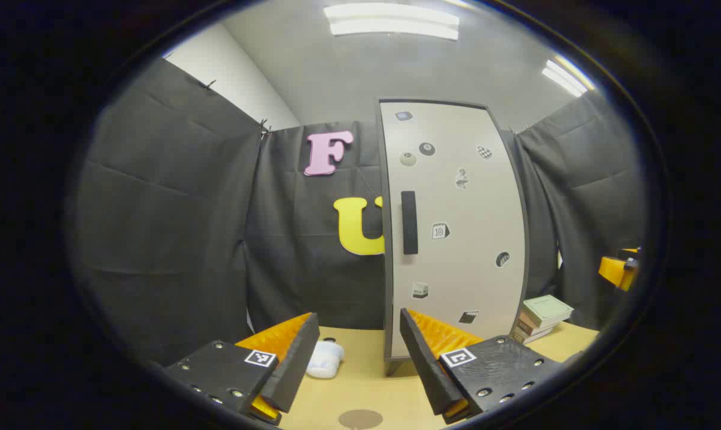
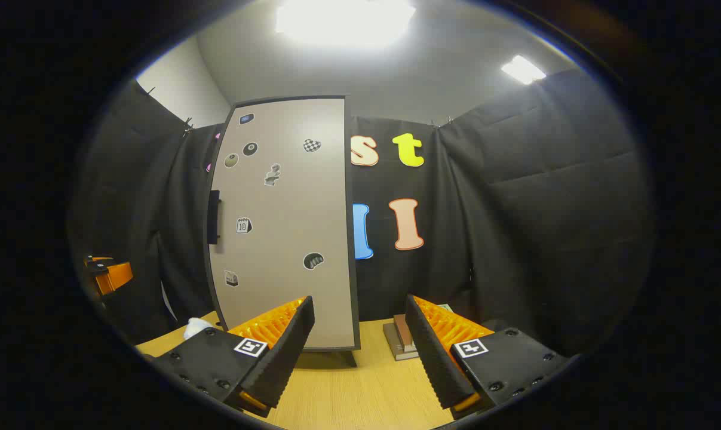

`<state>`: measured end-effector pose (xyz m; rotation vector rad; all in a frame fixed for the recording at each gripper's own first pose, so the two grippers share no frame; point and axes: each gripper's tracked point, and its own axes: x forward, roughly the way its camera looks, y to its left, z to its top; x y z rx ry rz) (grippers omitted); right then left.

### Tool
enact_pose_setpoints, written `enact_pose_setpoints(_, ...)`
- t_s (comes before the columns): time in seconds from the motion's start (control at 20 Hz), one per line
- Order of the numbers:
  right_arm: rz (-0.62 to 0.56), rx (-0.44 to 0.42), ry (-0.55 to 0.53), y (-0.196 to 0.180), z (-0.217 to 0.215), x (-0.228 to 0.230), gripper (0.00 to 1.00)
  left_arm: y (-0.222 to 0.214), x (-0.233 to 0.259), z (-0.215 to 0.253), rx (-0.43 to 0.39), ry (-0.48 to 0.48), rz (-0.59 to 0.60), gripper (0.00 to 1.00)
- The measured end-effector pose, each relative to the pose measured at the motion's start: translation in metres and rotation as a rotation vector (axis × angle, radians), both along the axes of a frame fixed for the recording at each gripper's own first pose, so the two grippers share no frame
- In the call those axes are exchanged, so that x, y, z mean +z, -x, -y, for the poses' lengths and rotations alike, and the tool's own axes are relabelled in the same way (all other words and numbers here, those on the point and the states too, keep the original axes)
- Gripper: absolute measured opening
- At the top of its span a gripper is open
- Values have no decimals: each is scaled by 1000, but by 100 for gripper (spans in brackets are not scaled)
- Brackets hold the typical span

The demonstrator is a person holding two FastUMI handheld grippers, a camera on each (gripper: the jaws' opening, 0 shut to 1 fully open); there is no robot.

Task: Open the cabinet door with the right hand, grasp the bottle in the cabinet with the left hand and place it on the coaster, then close the cabinet door with the right hand.

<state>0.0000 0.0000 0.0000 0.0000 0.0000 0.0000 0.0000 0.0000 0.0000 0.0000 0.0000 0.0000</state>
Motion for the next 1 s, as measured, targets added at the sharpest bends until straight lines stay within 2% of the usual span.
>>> enact_pose_setpoints(0.05,1,-2,-2,-1,0,0,97,0,-2,0,0,2,-2,84)
enact_pose_setpoints(1.0,8,37,4,-19,-22,5,98,-4,-4,0,6,-34,16,83)
